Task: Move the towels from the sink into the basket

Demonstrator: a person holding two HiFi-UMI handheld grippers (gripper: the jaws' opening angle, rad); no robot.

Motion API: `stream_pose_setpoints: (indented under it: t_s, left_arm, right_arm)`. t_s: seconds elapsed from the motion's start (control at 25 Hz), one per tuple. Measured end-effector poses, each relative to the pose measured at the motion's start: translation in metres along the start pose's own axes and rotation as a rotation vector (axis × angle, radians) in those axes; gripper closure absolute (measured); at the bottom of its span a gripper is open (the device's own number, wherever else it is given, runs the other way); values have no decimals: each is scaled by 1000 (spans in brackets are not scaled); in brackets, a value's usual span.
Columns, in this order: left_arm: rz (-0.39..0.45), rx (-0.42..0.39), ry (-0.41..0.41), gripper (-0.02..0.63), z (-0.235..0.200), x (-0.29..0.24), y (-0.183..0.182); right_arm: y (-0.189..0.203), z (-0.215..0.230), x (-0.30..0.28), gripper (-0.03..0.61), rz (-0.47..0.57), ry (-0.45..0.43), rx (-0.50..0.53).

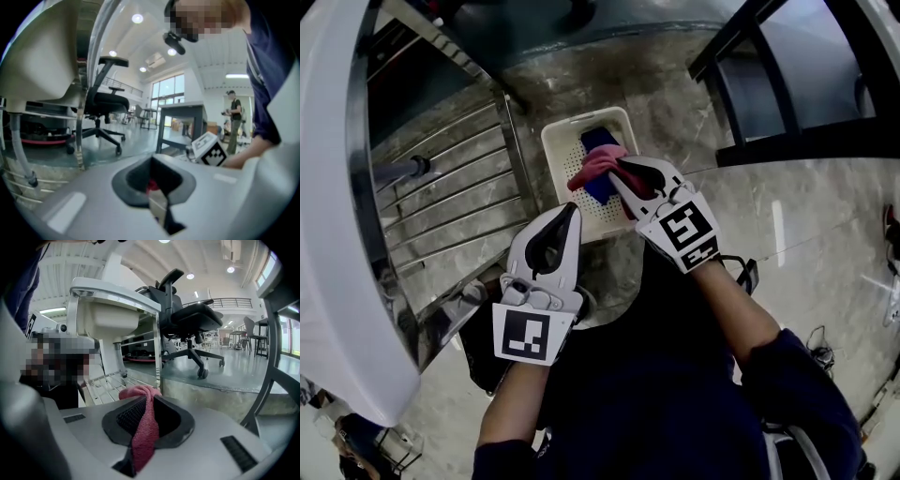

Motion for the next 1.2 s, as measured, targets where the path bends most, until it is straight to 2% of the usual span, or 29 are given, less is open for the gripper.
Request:
stream_pose_setpoints:
  t_s: [0.52,0.6,0.64,0.96,1.2]
  left_arm:
    - [-16,0,-7,611,-7,0,15]
    - [-12,-3,-7,611,-7,-1,15]
    - [-12,-5,-6,611,-7,-1,16]
    - [3,-6,15,611,-3,-1,13]
    - [16,-7,44,611,3,2,6]
  right_arm:
    - [8,7,-35,528,-19,-21,-24]
    - [8,6,-36,461,-19,-32,-32]
    - [9,6,-36,454,-17,-35,-33]
    - [7,9,-23,454,18,6,-29]
    - [4,6,-3,482,41,48,-28]
Point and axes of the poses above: the fingertips, and each gripper's own axes: x backward along the fingers, z to its right, y out of its underside, the point moved 10 cm from there along x, backward along the fingers, and after that the axes turned 12 degrees about -x, right-handed, at the moved point
